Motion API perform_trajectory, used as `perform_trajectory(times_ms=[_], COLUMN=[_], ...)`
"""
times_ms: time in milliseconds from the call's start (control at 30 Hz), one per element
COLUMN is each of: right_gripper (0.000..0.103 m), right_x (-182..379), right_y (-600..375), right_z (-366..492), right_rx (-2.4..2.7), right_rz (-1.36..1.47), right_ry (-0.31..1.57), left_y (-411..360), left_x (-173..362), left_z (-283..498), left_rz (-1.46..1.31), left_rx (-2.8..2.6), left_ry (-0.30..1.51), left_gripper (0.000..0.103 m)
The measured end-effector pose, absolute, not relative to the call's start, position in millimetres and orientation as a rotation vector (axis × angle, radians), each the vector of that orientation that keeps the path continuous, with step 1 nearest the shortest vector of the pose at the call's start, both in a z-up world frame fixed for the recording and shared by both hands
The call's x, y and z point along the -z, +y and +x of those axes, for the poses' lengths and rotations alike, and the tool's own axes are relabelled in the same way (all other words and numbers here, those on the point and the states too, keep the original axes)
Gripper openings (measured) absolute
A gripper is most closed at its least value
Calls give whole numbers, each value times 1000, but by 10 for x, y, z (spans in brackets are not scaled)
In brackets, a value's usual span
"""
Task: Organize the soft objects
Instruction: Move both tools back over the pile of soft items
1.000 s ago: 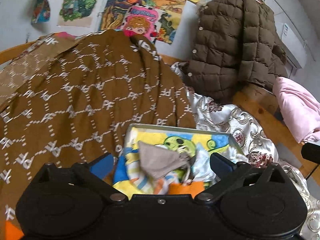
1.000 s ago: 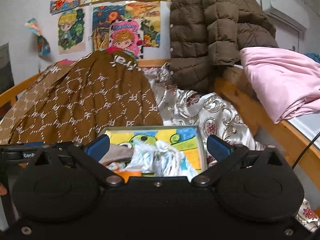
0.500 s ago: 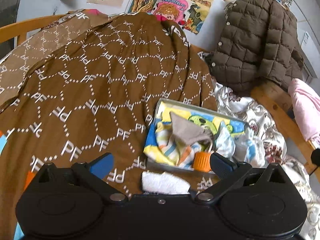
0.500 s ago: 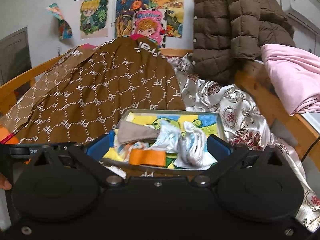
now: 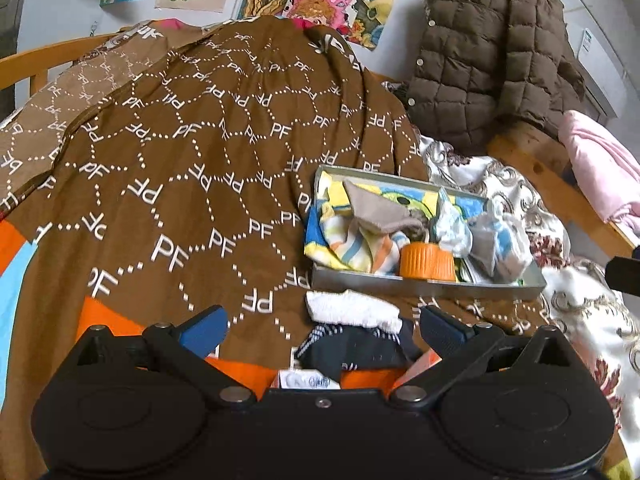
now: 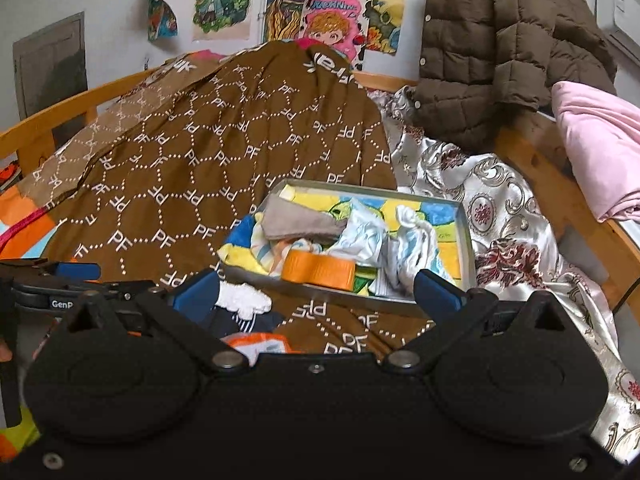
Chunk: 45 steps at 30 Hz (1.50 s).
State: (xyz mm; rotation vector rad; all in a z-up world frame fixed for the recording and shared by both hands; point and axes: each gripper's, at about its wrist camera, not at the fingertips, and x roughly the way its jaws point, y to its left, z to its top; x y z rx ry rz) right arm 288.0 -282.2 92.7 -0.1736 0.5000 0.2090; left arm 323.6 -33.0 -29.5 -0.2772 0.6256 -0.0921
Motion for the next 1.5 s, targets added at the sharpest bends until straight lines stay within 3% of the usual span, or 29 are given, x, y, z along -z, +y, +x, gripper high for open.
perform_trajectory(times_ms=[833,1500], right_gripper=[102,102], right_x=[-294,170], right_y=[-2797,-2020], right_z=[2673,2442], right_rx=[-282,-533], right_rz=[-241,-461], right_ry=[626,639], left_y=[-92,-82], left_x=[657,862], left_z=[2923,2760], left_rz=[-292,-185], left_rx=[72,158], left_ry=[720,742], left_gripper=[102,102])
